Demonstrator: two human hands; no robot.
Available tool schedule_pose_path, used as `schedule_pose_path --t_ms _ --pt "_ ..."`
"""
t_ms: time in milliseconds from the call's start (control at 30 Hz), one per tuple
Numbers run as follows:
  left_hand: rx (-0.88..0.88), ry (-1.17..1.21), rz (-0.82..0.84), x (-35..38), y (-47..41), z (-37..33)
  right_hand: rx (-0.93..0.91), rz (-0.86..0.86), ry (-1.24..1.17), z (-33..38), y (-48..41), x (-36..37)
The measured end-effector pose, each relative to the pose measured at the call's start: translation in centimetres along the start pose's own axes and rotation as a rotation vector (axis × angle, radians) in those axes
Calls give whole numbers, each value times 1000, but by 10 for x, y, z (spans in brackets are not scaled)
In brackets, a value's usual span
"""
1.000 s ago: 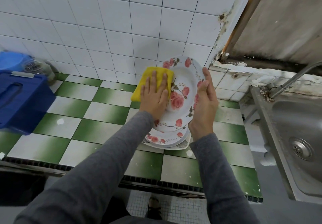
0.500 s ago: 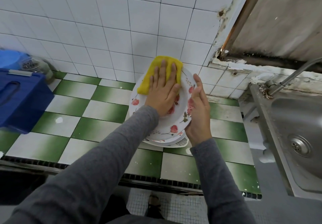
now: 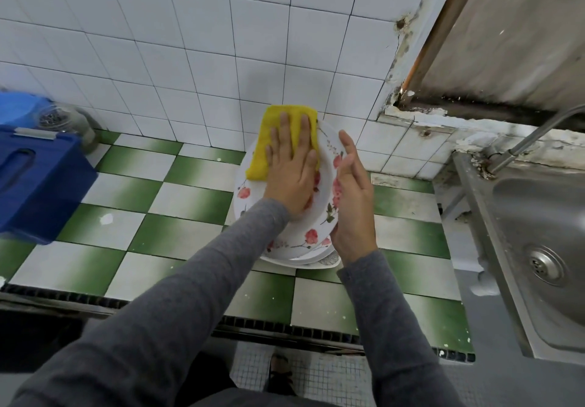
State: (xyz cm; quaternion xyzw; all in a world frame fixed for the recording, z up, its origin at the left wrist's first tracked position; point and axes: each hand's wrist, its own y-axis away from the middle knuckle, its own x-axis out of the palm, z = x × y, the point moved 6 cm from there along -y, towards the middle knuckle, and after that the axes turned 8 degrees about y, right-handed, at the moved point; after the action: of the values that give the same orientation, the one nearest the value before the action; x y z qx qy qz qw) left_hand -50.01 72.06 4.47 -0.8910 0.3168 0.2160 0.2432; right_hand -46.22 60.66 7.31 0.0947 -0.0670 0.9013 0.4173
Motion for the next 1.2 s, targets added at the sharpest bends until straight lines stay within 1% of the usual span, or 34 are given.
schedule_pose_path --t_ms 67,133,200,233,300,367,433,500,667,767,833,933,1000,1067,1133,1200 --pt "104 37 27 10 11 -15 -1 -32 39 2 -2 -1" --pt "193 78 86 17 21 -23 5 -30 27 3 -5 -2" --pt "251 30 112 16 20 -18 1 -33 38 3 -6 -4" --pt "248 -18 107 13 16 -13 3 -36 40 2 -6 -4" --pt "136 -107 85 4 4 3 6 -37 1 4 -1 -4" --pt "40 -149 106 -3 -1 16 7 -59 -107 9 2 -7" --pt "52 -194 162 -4 4 22 -11 -102 -202 17 1 -13" --pt "85 -203 210 0 15 27 -52 -121 -234 25 -2 -18" --pt "49 -55 355 24 46 22 -70 -206 -158 24 -12 -27" --pt "86 63 382 31 55 2 -77 -264 -136 17 -19 -33" --pt "133 137 399 34 53 -15 -47 -286 -117 10 -20 -31" --pt "201 169 350 33 38 -29 27 -231 -165 -1 -15 -18" --pt "180 96 310 30 24 -17 52 -194 -174 -8 -11 -13" --pt "144 -76 282 23 12 4 71 -193 -168 -12 -7 -16" --pt "67 -219 282 12 5 26 86 -183 -222 -15 -6 -20" --pt "35 -254 289 2 6 36 81 -178 -272 -11 -4 -21"
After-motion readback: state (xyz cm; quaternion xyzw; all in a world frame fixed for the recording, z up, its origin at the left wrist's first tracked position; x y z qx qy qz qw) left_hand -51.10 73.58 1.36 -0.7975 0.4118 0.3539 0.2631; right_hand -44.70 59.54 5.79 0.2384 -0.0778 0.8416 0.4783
